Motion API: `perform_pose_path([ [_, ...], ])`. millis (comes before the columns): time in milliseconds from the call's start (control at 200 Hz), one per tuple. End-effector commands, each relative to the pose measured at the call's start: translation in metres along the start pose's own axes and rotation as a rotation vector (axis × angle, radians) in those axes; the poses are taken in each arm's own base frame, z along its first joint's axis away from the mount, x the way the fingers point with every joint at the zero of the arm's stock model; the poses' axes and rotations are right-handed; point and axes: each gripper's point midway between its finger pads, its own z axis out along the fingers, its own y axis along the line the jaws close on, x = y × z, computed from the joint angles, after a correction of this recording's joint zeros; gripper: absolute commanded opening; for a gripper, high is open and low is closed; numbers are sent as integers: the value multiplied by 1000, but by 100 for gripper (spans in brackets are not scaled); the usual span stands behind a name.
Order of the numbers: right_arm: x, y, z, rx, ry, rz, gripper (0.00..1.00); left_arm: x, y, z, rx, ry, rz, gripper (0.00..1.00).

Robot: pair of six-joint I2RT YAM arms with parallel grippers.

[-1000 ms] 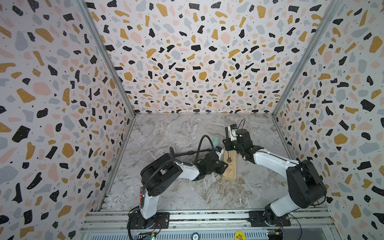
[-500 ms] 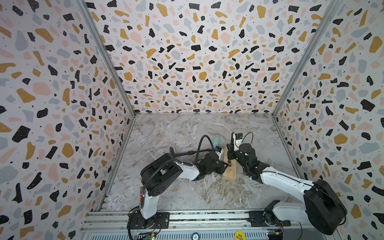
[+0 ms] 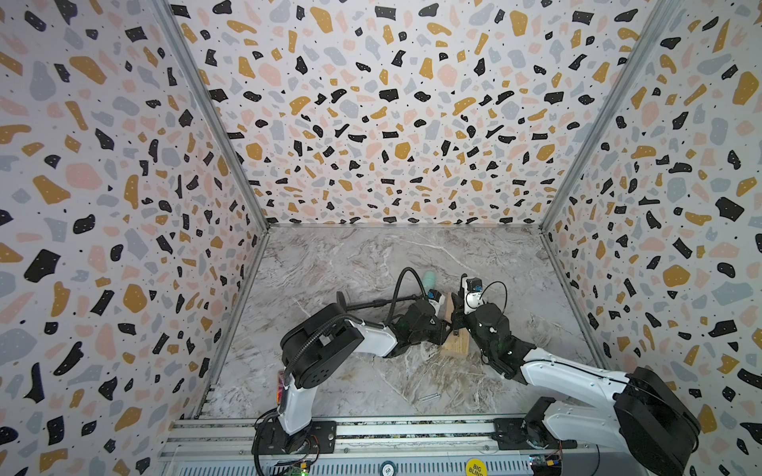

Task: Use a claw hammer to pull out a nail
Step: Remove the nail from the mounting plate.

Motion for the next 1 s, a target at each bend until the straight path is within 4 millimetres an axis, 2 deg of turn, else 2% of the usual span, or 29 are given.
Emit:
perform_pose_path([
  [0,-30,-2,-9,30,-112,13,0,38,18,7,-60,124,0,39],
  [365,-26,3,-21,65,-101,33,0,36,17,8,-61,123,5,39],
  [601,-12,2,-23,86,-81,30,0,37,17,8,-59,125,5,39],
  [996,-11,1,-29,114,-75,3,0,39,18,8,-62,128,1,39],
])
